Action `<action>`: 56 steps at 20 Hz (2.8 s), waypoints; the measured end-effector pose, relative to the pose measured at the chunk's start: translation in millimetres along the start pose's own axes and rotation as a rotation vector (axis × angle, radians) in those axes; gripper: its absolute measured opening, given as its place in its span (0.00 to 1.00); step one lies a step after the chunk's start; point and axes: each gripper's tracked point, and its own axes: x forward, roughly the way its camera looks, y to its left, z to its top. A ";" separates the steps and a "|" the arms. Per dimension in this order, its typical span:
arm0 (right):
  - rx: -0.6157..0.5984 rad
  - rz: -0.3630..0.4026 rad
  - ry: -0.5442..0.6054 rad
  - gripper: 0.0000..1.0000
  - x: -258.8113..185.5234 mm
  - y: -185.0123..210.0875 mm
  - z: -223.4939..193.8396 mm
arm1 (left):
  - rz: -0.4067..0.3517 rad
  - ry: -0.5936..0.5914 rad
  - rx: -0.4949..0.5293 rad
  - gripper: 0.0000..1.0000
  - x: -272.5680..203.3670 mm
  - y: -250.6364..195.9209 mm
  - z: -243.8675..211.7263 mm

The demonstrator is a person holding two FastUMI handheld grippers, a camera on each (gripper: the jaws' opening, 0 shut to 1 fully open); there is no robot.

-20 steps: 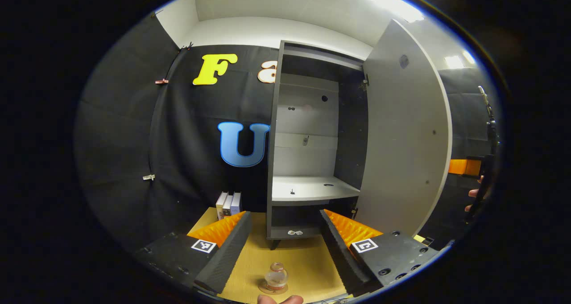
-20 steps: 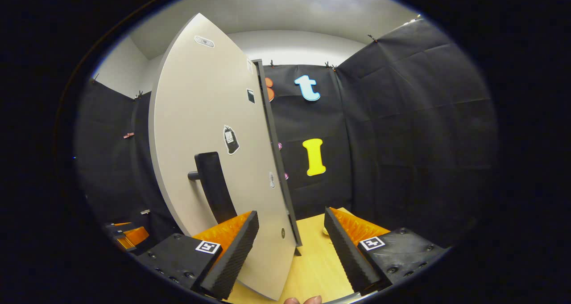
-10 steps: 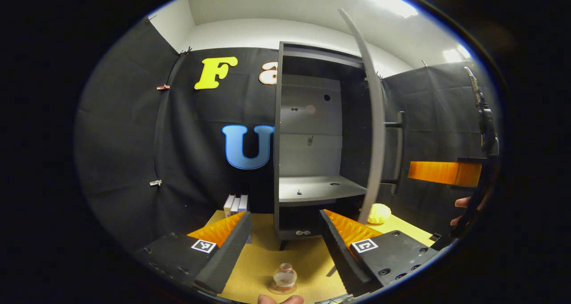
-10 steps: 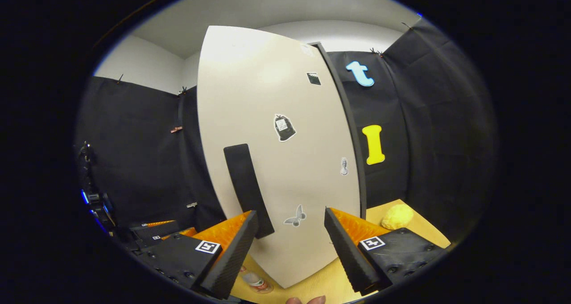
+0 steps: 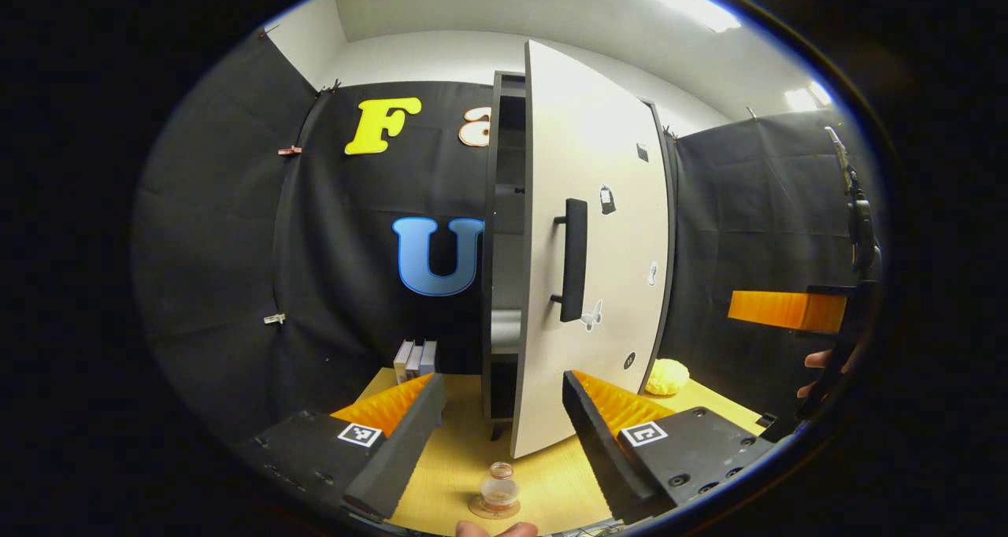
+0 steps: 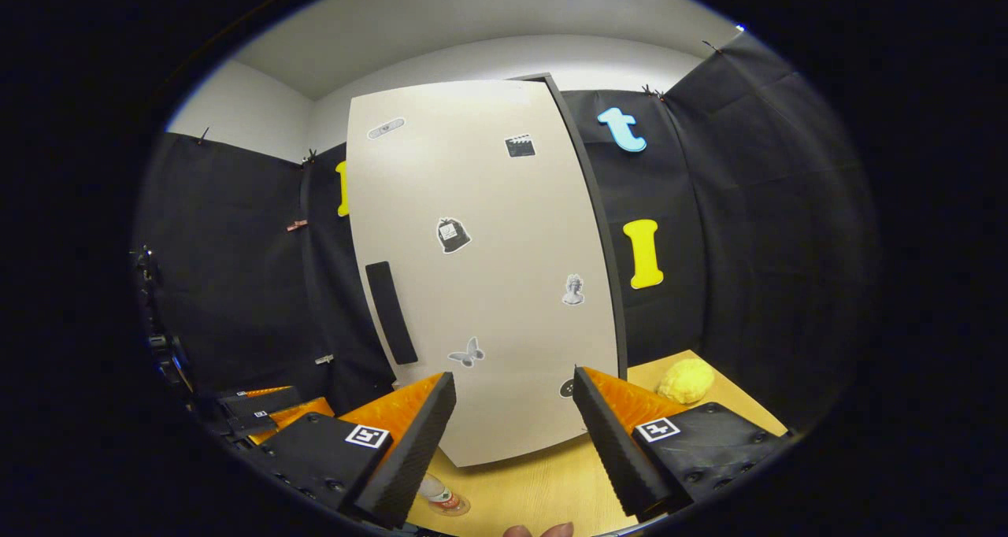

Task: Open the cabinet door with the right hand, grasp the bottle in the cabinet with the left hand and place it on the coaster, then close the cabinet door with the right hand.

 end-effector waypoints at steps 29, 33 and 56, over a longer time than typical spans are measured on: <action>-0.127 0.005 -0.068 0.98 -0.1 -120.3 39.3 | 0.155 -0.047 0.042 0.95 29.1 -126.5 49.4; -0.105 0.029 -0.056 0.97 -1.3 -127.0 40.5 | 0.165 -0.049 0.045 0.95 31.1 -138.4 50.9; -0.144 0.091 -0.037 0.97 1.7 -140.8 34.4 | 0.174 -0.039 0.109 0.94 45.5 -164.4 50.6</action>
